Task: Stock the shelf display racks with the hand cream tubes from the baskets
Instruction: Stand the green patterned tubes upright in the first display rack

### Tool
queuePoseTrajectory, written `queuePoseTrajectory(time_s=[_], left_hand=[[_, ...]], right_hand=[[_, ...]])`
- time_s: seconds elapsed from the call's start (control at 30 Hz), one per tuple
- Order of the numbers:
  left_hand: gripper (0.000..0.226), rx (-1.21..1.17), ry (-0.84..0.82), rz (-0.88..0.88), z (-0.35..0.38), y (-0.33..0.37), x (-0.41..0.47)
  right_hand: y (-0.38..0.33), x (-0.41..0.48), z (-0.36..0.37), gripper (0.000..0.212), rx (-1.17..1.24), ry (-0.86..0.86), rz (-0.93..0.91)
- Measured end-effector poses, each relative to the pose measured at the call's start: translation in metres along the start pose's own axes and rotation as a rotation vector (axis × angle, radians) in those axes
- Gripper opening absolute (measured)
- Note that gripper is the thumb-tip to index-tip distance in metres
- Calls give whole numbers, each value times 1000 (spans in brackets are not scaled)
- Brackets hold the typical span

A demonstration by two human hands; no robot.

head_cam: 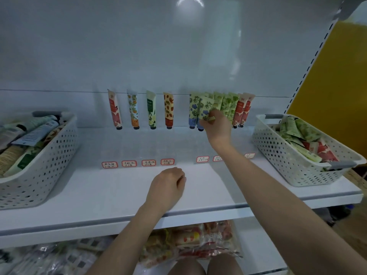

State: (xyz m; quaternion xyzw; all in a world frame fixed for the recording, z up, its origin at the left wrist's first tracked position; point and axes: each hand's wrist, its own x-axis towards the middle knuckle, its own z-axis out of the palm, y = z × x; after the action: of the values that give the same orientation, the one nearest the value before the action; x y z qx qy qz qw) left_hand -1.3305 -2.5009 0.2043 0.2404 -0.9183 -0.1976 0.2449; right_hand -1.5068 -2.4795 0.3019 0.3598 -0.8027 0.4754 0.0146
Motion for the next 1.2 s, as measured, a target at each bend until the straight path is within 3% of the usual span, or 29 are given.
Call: queuePoseTrajectory(time_s=[0.17, 0.33, 0.5, 0.77, 0.87, 1.07, 1.2], left_hand=[[20, -8, 25, -3, 2, -2, 1], [21, -10, 21, -16, 2, -2, 1], [22, -15, 26, -13, 2, -3, 0], [22, -36, 25, -15, 3, -3, 1], [21, -29, 29, -16, 4, -4, 1], [21, -36, 33, -15, 4, -4, 2], [21, -37, 31, -18, 5, -6, 2]], right_hand=[[6, 2, 12, 40, 46, 43, 22], [5, 7, 12, 47, -46, 34, -2], [9, 9, 15, 22, -151, 7, 22], [12, 12, 15, 45, -192, -3, 55], [12, 14, 16, 42, -229, -17, 58], [10, 14, 16, 15, -245, -29, 29], [8, 14, 16, 28, -199, 12, -42]])
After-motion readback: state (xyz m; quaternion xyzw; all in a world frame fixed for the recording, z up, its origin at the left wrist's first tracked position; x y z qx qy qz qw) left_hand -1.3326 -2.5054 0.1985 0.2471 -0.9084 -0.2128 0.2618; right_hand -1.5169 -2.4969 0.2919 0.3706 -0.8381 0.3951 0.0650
